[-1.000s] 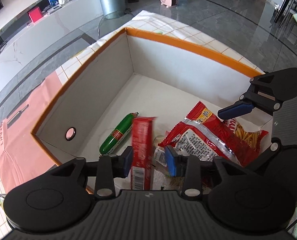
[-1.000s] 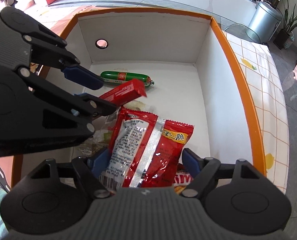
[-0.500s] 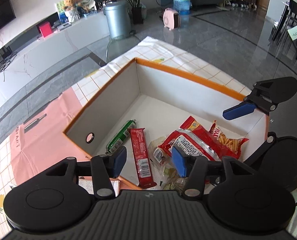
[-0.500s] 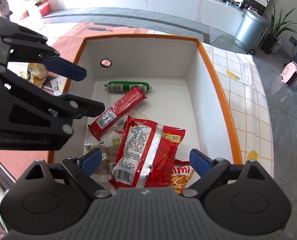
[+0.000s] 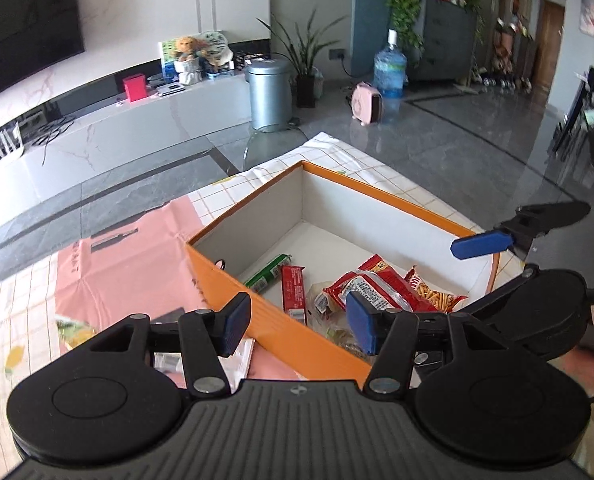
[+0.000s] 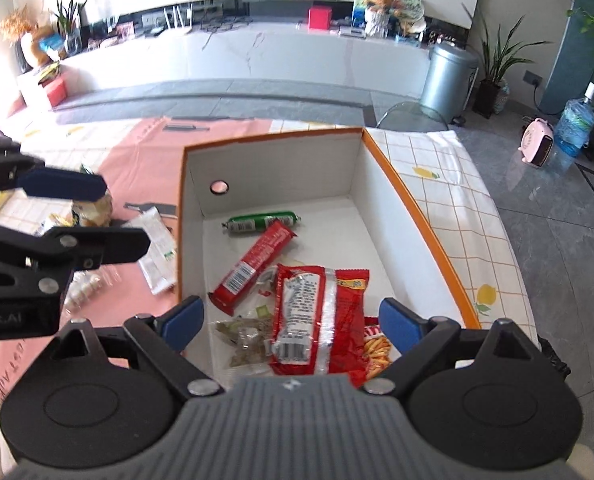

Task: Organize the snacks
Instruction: 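Withdraw both tools from the box back over the remaining snacks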

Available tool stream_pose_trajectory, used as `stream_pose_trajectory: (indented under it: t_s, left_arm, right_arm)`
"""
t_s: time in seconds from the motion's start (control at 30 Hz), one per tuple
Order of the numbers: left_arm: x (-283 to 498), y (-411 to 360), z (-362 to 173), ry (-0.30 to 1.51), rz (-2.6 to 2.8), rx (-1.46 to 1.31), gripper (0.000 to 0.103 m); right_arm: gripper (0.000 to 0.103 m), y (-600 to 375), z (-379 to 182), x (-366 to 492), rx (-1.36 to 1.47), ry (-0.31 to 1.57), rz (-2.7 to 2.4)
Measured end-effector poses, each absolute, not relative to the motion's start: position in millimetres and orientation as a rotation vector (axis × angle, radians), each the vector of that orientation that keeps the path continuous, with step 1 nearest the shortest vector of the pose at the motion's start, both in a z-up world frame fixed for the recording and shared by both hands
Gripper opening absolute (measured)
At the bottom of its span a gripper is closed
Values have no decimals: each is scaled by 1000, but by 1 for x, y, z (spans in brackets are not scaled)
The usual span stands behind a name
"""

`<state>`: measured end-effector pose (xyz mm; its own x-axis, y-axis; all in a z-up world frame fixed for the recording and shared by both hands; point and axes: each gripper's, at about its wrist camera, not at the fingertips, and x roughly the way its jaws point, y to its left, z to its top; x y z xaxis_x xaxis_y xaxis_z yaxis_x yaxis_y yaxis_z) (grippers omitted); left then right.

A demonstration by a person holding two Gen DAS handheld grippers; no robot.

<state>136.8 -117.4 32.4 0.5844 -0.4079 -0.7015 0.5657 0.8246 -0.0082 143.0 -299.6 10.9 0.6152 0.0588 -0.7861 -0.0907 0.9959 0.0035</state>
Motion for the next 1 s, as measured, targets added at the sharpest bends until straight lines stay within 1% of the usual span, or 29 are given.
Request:
stream_pose_trajectory:
  t_s: [0.37,0.57,0.67,0.73,0.83,0.9,1.0]
  left_arm:
    - [102,-43,28,703,-377,82,65]
    - [92,3,11,743,-271,34,65]
    - [90,25,0,766,-231,26,65]
    - [90,37,-6,777,-211,16,65]
    - [94,52,-15,797,-204,-28,66]
    - [95,58,-24,813,-219,-54,66]
    - [98,60,-38,834,-231,-52,66]
  right_arm:
    - [91,-251,9,96,115,780,50]
    - [91,-222,-10,77,131,722,27]
    - [88,-208,-23,75,122,717,27]
    - [83,-199,-29,76,111,717,29]
    - [80,-187,-34,79,99,712,46]
    - [79,-179,-40,82,91,719,64]
    - [73,-166,-52,90,63,751,84]
